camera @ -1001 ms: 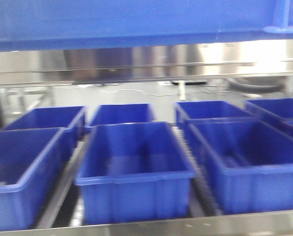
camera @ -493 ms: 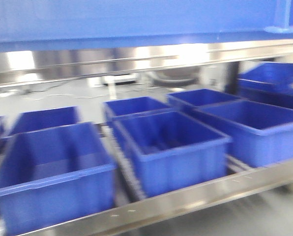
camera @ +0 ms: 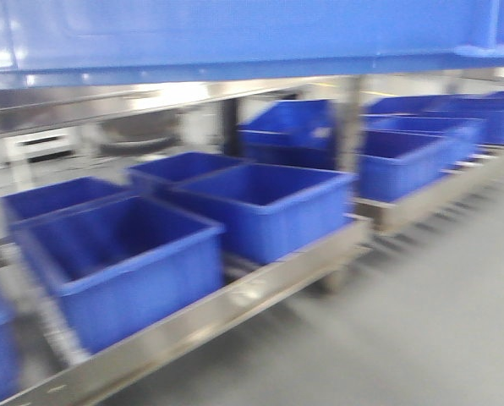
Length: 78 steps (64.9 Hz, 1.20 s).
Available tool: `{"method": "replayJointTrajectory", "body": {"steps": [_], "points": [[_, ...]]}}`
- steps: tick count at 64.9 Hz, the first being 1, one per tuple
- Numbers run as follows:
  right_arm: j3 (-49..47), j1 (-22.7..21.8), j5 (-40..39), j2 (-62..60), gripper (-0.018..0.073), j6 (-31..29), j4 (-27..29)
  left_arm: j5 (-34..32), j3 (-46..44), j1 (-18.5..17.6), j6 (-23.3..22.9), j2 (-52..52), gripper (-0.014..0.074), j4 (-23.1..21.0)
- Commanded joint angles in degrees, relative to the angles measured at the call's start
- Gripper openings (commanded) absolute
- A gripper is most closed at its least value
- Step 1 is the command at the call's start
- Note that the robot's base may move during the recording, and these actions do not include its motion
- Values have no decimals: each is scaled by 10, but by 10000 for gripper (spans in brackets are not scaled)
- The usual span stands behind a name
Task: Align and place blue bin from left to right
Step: 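Hold the blue bin with both grippers while the base backs away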
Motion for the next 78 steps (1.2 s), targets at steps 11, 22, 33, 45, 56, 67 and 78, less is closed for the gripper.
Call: {"method": "replayJointTrajectory", "body": {"steps": [11,22,33,45,56,67,78], "points": [[-7,0,-52,-10,-79,-8,-23,-43,-6,-4,3,-11,-111,6],[-7,0,-52,-10,-79,-8,-23,-43,-6,-4,3,-11,-111,6],[-7,0,-52,-10,-79,-8,-23,-43,-6,-4,3,-11,-111,6],[-7,0,-52,-10,-79,-8,-23,-43,-6,-4,3,-11,-111,6],[-7,0,-52,-10,-79,-8,-23,-43,-6,-4,3,-11,-111,6],[-7,0,-52,-10,-79,-8,-23,-43,-6,-4,3,-11,-111,6],[-7,0,-52,-10,-79,-8,-23,-43,-6,-4,3,-11,-111,6]]}}
